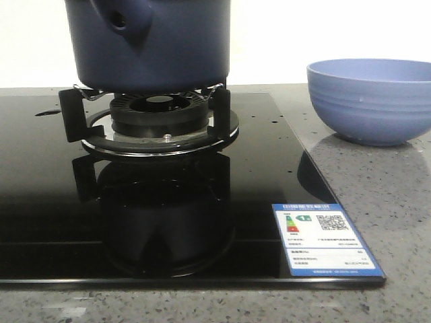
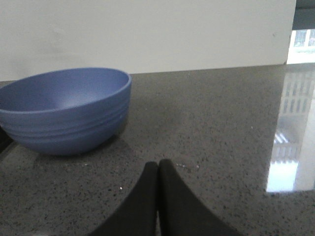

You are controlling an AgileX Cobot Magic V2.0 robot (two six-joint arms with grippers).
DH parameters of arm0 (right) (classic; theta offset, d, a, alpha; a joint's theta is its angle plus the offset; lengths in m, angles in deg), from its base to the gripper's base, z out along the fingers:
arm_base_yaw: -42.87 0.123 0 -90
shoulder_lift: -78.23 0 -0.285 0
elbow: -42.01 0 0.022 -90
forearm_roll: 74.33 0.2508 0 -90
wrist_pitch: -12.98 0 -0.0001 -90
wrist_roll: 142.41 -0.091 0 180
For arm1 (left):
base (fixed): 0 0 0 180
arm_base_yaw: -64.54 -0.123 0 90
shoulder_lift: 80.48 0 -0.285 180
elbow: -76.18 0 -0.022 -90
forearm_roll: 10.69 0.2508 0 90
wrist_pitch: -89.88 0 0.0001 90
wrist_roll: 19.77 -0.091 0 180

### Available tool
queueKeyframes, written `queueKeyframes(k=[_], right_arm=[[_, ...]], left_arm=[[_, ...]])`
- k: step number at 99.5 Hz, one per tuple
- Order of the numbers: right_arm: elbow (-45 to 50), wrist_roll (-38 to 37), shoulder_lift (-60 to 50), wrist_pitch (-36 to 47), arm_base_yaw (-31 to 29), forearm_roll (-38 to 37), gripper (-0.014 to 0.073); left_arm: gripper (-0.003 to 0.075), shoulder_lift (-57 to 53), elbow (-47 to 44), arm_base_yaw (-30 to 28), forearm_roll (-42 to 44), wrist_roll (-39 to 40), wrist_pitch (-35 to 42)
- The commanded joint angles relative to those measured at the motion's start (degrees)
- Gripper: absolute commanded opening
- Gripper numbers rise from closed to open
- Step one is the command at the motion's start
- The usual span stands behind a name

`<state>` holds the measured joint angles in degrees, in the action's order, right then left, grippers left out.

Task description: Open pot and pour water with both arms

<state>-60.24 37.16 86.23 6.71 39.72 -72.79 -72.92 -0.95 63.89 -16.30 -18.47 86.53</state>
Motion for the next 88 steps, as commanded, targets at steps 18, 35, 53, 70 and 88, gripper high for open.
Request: queueKeyframes(k=[18,35,53,70,88], right_arm=[[1.3,-1.3,-1.8,2.3,-0.5,-3.3,-0.0062],[1.3,-1.3,-1.8,2.0,-0.5,-3.3,-0.0062],[1.3,-1.3,-1.8,2.0,-0.5,-3.3,-0.0062],[1.3,-1.3,-1.8,2.0,-0.5,-3.3,-0.0062],[1.3,-1.3,-1.8,2.0,-0.5,-3.3,-0.0062]], left_arm=[[-0.0020,-1.6,-1.9,0.1,-0.5,0.4,4.2],[-0.0020,-1.6,-1.9,0.1,-0.5,0.4,4.2],[-0.0020,-1.6,-1.9,0.1,-0.5,0.4,4.2],[-0.0020,-1.6,-1.9,0.1,-0.5,0.4,4.2],[-0.0020,-1.6,-1.9,0.1,-0.5,0.4,4.2]])
